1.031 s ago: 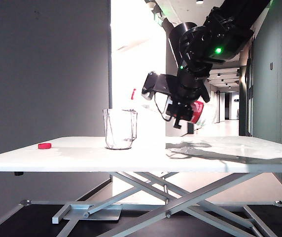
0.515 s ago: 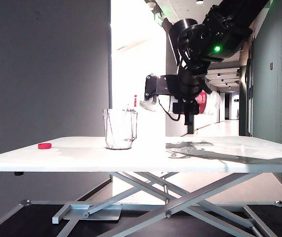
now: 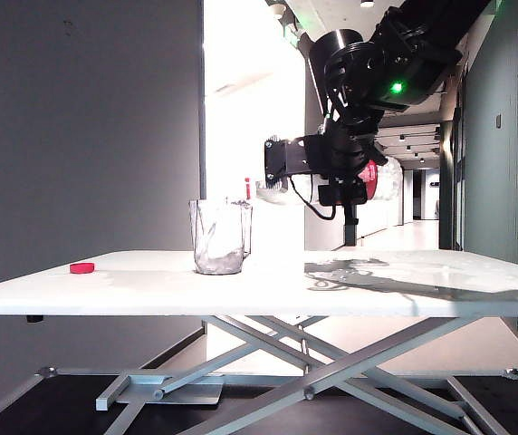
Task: Pick up the mineral water bottle on the table and pour water into the mug until it's half full.
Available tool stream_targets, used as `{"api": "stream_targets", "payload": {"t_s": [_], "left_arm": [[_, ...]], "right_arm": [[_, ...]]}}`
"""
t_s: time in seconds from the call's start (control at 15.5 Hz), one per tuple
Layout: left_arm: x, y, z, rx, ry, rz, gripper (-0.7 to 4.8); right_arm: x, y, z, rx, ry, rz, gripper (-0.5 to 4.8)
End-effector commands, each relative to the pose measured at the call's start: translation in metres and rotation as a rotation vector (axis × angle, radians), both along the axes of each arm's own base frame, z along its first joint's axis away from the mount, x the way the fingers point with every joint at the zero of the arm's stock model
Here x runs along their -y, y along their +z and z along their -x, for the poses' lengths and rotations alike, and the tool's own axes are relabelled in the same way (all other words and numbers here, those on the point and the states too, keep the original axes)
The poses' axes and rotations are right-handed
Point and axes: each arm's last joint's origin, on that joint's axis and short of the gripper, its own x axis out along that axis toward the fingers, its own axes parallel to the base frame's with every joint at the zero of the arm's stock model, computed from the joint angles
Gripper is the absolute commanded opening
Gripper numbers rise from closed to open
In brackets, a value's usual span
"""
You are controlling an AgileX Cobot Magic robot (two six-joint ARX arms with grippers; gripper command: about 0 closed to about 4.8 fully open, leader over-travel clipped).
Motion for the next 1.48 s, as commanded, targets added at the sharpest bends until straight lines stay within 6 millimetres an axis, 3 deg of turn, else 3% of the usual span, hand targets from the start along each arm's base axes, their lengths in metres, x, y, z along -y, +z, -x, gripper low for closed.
{"api": "stream_targets", "payload": {"t_s": [0.06, 1.29, 1.48], "left_arm": [[0.0001, 0.0013, 0.0002, 0.008, -0.005, 0.002, -0.05], [0.0001, 0.0013, 0.0002, 0.008, -0.006, 0.002, -0.05], [0.0001, 0.0013, 0.0002, 0.008, -0.006, 0.002, -0.05]], "right_arm": [[-0.0016, 0.021, -0.0011, 0.095, -0.016, -0.038, 2.0], [-0.0031, 0.0192, -0.0008, 0.085, -0.001, -0.071, 2.0], [-0.0047, 0.019, -0.0003, 0.091, -0.025, -0.234, 2.0]]}}
